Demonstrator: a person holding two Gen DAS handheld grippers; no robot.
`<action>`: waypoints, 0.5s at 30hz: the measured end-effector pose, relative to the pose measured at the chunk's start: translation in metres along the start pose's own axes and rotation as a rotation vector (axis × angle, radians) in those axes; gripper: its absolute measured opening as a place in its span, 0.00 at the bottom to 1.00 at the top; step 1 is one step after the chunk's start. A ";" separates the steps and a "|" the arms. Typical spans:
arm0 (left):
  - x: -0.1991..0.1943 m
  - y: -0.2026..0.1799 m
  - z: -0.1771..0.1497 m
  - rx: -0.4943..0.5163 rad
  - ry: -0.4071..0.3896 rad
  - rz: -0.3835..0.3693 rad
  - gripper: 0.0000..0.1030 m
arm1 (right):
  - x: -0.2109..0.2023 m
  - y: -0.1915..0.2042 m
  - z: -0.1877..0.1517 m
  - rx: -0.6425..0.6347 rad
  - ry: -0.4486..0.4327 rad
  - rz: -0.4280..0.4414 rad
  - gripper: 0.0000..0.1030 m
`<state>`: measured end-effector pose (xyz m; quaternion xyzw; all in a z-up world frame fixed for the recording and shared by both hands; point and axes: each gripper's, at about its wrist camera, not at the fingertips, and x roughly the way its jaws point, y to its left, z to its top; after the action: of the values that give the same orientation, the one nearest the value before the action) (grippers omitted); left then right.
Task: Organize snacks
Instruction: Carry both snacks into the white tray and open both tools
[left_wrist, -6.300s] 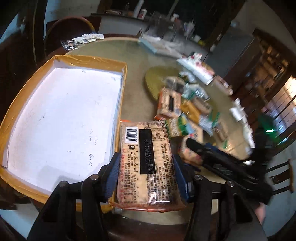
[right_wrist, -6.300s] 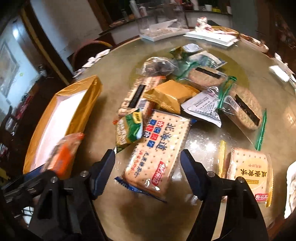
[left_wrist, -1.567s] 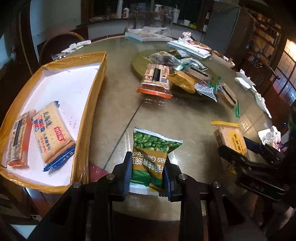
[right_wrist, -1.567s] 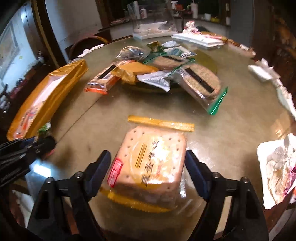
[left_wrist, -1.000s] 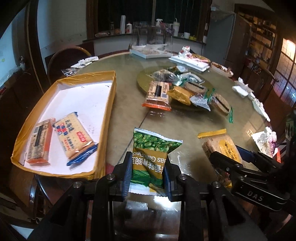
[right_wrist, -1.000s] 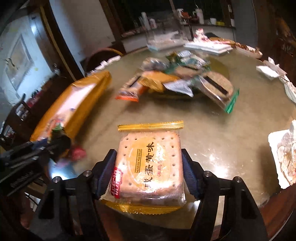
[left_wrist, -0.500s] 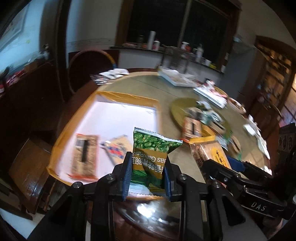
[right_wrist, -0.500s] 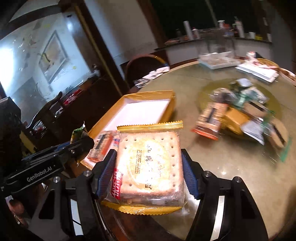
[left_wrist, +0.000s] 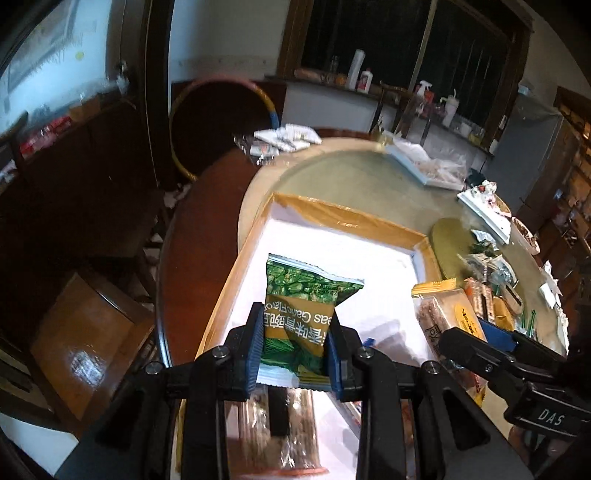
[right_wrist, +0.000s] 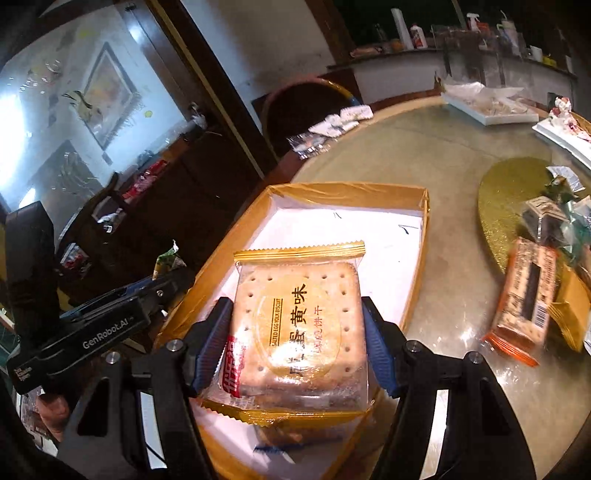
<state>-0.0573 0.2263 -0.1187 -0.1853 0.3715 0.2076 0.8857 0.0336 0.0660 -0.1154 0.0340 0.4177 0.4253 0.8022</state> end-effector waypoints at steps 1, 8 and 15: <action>0.006 0.003 0.001 0.001 0.012 0.005 0.28 | 0.008 -0.001 0.001 0.005 0.013 -0.010 0.67; 0.035 0.005 0.001 0.020 0.092 -0.002 0.29 | 0.032 -0.011 0.004 0.038 0.057 -0.049 0.67; 0.061 0.009 0.011 0.032 0.180 0.064 0.30 | 0.049 -0.008 0.015 0.027 0.092 -0.092 0.68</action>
<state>-0.0163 0.2538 -0.1578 -0.1767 0.4585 0.2125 0.8446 0.0633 0.0999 -0.1403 0.0061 0.4609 0.3833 0.8004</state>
